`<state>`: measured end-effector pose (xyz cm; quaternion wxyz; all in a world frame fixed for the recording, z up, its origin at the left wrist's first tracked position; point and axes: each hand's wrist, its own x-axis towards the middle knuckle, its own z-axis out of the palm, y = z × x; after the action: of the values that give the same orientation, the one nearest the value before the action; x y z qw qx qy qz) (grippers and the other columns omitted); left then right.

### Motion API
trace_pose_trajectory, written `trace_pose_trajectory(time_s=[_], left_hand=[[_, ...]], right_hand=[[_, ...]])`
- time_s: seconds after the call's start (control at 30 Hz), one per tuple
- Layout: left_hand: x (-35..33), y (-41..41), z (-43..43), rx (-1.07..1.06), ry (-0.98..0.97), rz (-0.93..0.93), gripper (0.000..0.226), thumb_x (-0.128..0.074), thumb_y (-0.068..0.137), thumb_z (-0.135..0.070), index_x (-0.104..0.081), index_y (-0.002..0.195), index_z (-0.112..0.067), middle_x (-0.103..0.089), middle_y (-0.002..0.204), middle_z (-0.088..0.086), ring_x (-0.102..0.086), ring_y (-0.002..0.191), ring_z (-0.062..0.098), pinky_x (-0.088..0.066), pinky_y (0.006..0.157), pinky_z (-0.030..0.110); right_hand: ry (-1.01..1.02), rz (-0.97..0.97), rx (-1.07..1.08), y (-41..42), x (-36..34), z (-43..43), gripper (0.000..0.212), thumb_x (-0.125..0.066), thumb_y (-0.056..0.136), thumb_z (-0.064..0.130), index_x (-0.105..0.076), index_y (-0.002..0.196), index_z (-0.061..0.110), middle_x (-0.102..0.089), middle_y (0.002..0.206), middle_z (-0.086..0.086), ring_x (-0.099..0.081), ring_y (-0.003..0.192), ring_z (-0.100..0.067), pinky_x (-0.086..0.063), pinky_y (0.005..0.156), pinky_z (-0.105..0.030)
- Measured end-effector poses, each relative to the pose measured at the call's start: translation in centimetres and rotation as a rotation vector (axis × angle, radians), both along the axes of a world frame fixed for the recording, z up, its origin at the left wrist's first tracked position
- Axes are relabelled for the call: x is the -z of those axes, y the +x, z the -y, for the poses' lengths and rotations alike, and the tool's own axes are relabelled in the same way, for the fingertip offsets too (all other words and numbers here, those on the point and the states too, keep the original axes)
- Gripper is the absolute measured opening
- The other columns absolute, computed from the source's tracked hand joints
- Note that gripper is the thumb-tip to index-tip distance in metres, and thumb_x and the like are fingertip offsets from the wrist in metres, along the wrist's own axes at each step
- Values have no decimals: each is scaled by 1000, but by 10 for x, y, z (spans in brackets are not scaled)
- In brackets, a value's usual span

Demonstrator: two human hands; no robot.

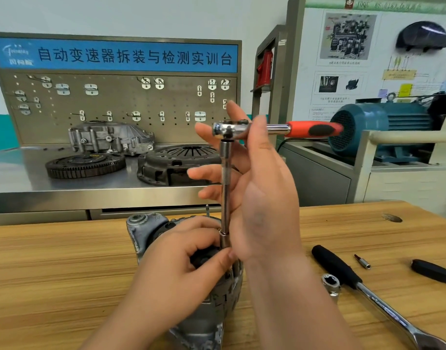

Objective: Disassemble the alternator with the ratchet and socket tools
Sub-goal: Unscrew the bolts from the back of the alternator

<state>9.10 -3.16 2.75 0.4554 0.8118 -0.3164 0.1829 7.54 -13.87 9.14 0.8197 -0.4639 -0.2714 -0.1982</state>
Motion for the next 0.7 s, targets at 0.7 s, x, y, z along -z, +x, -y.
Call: trace_pose_trajectory(time_s=[0.7], left_hand=[[-1,2,0,-18,-16,11,45,-55,63,-56,-70,69,-14,-67,91,-18,-63,90,5,-51,76,32]], right_hand=[[4,55,100,-2,-1,-4,23,-60,88,26,-71,104,39,-69,112,10,-67,73,-11,-48,49,-18]])
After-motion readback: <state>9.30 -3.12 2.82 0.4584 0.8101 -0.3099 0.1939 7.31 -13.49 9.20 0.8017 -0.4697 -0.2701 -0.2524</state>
